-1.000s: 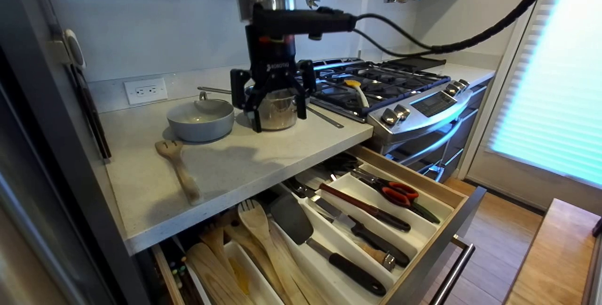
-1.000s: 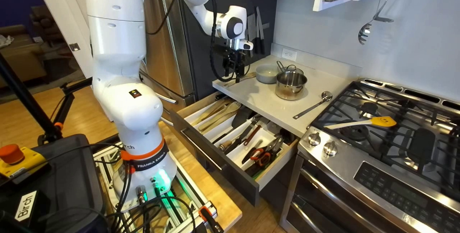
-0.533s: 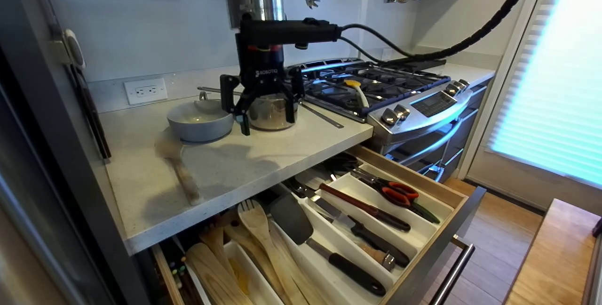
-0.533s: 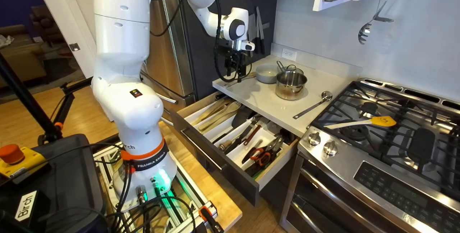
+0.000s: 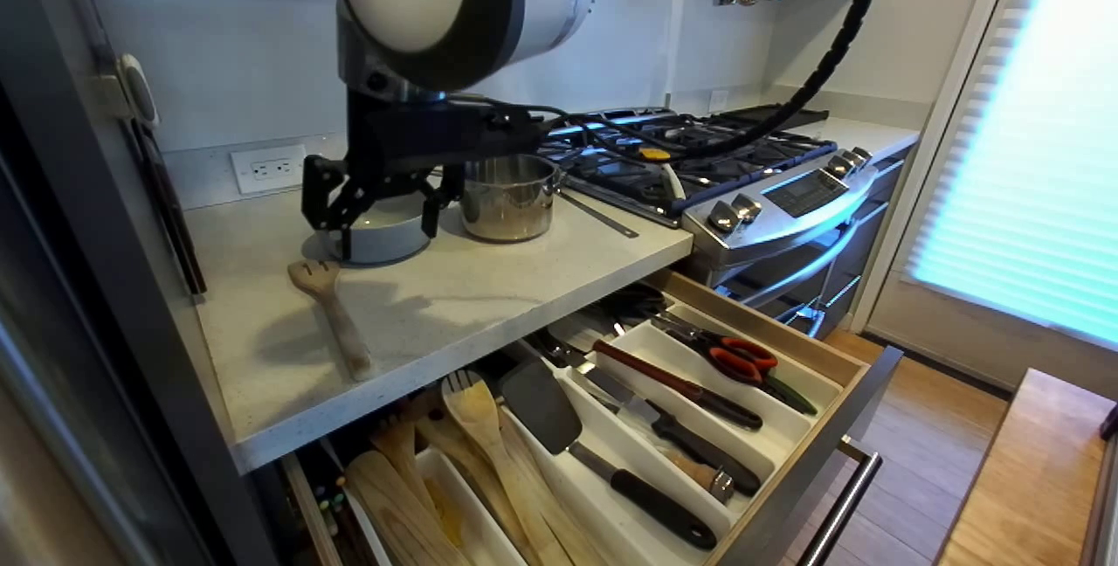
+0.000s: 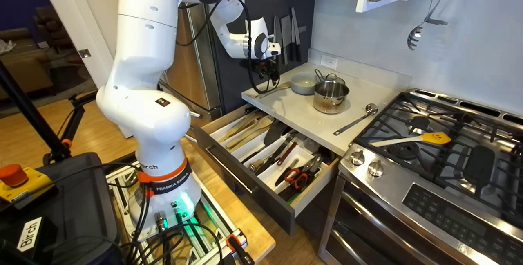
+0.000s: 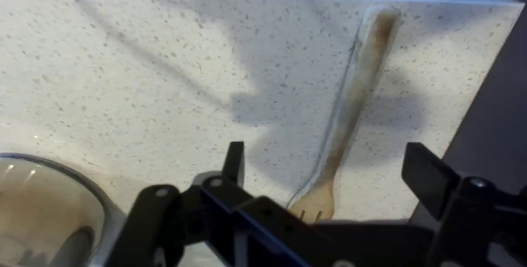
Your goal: Put the wooden spoon in the top cupboard
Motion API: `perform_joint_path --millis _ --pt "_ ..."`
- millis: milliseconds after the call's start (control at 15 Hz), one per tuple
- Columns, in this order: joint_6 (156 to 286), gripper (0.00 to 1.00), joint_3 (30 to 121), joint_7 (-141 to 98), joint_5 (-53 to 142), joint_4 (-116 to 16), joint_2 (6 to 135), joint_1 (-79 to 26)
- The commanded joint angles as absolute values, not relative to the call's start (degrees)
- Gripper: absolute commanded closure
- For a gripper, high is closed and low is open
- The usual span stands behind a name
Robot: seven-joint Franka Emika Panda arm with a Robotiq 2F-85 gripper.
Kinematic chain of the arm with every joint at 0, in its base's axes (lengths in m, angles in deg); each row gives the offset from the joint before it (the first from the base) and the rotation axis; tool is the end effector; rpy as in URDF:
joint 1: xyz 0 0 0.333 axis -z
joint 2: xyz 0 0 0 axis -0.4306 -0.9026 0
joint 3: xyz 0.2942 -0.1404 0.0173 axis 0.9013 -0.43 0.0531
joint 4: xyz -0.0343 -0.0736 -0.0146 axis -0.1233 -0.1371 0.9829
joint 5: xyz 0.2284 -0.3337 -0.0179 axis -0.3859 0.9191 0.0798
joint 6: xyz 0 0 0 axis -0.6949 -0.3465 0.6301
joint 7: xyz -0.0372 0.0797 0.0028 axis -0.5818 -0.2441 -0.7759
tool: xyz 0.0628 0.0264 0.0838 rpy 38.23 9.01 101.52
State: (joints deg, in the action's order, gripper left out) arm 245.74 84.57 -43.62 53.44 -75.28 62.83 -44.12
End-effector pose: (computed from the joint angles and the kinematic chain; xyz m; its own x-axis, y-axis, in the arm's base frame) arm 0.5797 0.2583 0.2609 0.9448 0.1108 0.3083 0.1302 -0.9906 -0.0430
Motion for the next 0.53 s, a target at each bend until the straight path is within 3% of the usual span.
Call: perform_joint_path --millis 0,67,133,267,333,467 --pt "253.0 0.09 76.0 -51.1 59.4 -72.8 57.5 -53.5" --pt "254.3 0.1 73.7 -52.3 59.7 -72.3 56.5 -55.8" --pt "255.4 0.19 71.8 -53.5 59.5 -72.0 55.5 -57.9" --pt "256.9 0.21 68.9 -55.0 58.3 -71.0 53.2 -61.2" --pt "257.2 0.29 67.9 -55.2 57.5 -70.5 52.3 -62.6" --pt "257.8 0.27 67.1 -55.9 55.4 -69.9 50.7 -63.7"
